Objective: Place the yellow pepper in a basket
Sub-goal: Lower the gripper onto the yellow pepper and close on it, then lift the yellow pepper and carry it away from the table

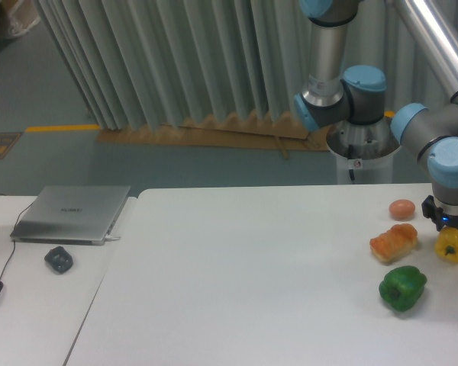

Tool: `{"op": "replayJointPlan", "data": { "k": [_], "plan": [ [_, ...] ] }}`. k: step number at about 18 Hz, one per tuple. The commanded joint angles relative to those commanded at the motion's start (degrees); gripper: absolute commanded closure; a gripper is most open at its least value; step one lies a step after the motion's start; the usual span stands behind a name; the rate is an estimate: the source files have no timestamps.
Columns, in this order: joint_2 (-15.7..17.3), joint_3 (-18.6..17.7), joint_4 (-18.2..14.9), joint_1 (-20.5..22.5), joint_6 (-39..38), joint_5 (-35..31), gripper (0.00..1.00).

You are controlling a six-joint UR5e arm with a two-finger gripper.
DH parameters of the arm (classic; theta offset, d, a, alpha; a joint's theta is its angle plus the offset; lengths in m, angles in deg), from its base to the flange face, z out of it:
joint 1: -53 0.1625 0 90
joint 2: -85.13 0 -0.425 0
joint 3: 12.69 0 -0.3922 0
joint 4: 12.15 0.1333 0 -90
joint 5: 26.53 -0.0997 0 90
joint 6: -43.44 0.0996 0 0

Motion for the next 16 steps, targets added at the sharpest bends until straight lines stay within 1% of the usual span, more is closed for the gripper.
{"op": "replayJointPlan", "data": {
  "k": [1, 4, 6, 7, 10, 11, 12, 14, 15, 16],
  "plan": [
    [0.00, 0.26, -0.70, 0.00, 0.00, 0.00, 0.40],
    [-0.09, 1.58, -2.11, 0.00, 0.00, 0.09, 0.48],
    [0.17, 3.42, -4.83, 0.17, 0.00, 0.44, 0.49],
    [0.44, 5.26, -6.32, 0.26, 0.09, 0.70, 0.49],
    [1.49, 11.15, -12.37, 0.88, -0.26, 3.51, 0.49],
    [1.58, 12.64, -13.53, 1.05, 0.00, 3.52, 0.49],
    [1.67, 13.70, -13.71, 1.49, 0.26, 3.69, 0.49],
    [3.16, 14.59, -13.45, 4.12, 2.62, 5.00, 0.52],
    [3.43, 14.59, -13.19, 6.31, 7.95, 5.27, 0.52],
    [3.51, 14.59, -13.10, 7.55, 11.65, 5.19, 0.52]
  ]
}}
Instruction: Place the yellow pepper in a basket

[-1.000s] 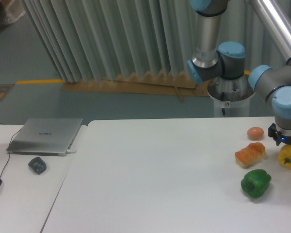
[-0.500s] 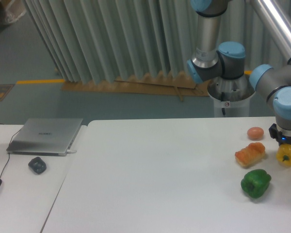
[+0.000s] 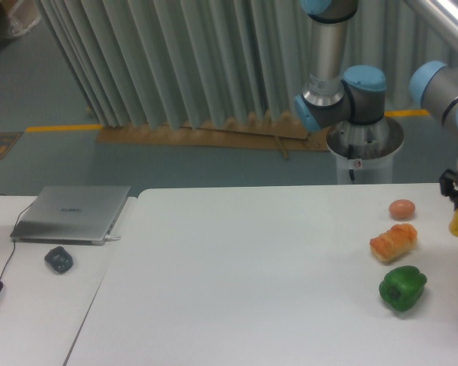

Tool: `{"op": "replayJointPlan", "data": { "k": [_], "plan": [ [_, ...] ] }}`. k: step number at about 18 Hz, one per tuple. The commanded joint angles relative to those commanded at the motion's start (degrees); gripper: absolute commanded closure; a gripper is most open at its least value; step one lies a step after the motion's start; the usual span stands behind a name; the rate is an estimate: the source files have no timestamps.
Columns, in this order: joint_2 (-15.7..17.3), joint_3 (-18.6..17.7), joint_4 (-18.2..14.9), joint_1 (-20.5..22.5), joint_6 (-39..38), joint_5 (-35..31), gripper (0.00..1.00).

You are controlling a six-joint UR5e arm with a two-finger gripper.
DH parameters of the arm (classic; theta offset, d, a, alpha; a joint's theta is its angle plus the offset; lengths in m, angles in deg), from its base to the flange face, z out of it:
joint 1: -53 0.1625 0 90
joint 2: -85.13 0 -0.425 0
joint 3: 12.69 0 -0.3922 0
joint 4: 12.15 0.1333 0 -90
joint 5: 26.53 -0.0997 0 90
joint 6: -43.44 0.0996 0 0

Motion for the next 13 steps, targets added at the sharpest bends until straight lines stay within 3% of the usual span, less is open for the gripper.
{"op": "replayJointPlan", "data": {
  "k": [4, 9, 13],
  "plan": [
    [-0.96, -0.44, 5.08, 4.83, 9.77, -0.26, 0.52],
    [-4.39, -0.70, 10.98, 7.22, 14.71, -0.70, 0.52],
    [-4.31, -0.62, 11.08, 9.15, 19.10, -0.62, 0.47]
  ]
}}
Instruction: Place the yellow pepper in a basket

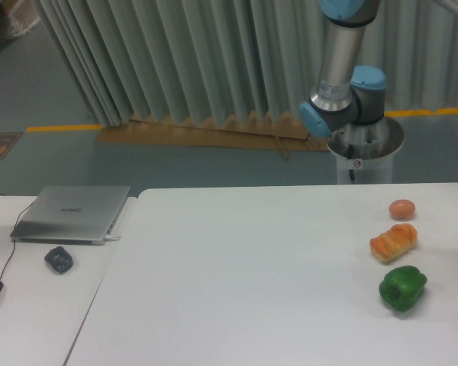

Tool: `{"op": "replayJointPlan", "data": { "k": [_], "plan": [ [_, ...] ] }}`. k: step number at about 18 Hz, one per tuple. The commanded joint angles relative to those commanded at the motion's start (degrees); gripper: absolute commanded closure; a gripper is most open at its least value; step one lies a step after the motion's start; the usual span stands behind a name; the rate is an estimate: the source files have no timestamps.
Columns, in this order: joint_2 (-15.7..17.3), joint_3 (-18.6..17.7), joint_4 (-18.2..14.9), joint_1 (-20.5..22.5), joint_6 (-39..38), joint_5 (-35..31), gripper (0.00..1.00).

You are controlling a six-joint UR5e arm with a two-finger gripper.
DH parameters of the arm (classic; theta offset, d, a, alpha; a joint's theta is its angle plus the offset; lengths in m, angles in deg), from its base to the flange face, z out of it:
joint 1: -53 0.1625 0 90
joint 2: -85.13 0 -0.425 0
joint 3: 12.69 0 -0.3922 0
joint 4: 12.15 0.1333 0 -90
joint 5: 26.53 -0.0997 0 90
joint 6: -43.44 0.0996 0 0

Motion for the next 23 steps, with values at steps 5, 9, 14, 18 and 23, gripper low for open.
{"op": "replayJointPlan", "data": {
  "k": [5, 9, 14, 18, 23],
  "plan": [
    [-0.26, 0.00, 0.61, -0.17, -0.25, 0.00, 0.43],
    [-0.44, -0.35, 2.63, -0.26, 0.01, -0.09, 0.05],
    [-0.35, -0.53, 3.60, -0.17, 0.10, 0.00, 0.00],
    [0.52, 0.17, 3.51, -1.40, -0.87, 2.10, 0.00],
    [3.51, -2.27, 1.59, -5.87, -11.14, 17.12, 0.00]
  ]
}}
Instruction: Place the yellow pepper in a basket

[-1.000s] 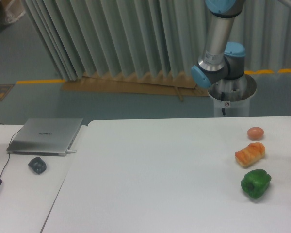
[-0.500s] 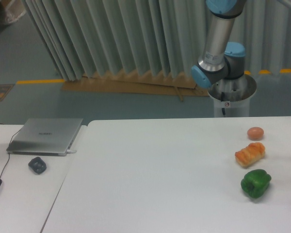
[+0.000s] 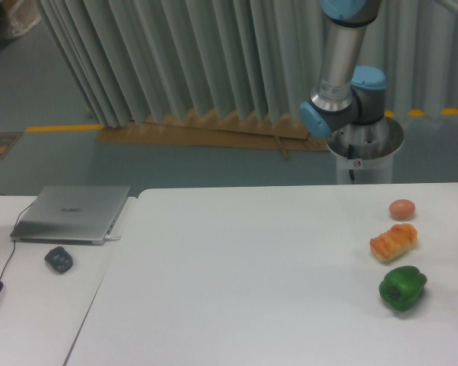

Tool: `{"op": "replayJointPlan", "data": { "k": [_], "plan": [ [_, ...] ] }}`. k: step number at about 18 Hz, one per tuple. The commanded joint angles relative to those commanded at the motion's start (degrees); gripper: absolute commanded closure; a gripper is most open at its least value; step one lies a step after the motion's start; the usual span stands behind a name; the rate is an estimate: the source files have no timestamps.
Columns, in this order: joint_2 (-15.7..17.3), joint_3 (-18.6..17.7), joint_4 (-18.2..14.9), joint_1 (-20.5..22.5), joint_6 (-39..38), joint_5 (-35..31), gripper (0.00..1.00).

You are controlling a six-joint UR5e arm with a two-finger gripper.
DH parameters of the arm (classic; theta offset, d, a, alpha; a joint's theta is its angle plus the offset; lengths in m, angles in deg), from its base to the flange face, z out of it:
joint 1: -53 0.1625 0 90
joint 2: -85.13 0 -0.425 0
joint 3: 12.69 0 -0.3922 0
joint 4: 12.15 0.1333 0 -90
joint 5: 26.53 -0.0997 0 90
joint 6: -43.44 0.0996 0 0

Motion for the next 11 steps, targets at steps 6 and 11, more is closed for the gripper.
{"op": "replayJointPlan", "data": {
  "k": [6, 11],
  "plan": [
    [5.45, -1.68, -6.59, -2.29, -4.67, 0.55, 0.00],
    [7.04, -0.89, -11.69, -3.52, -4.05, -4.10, 0.00]
  ]
}}
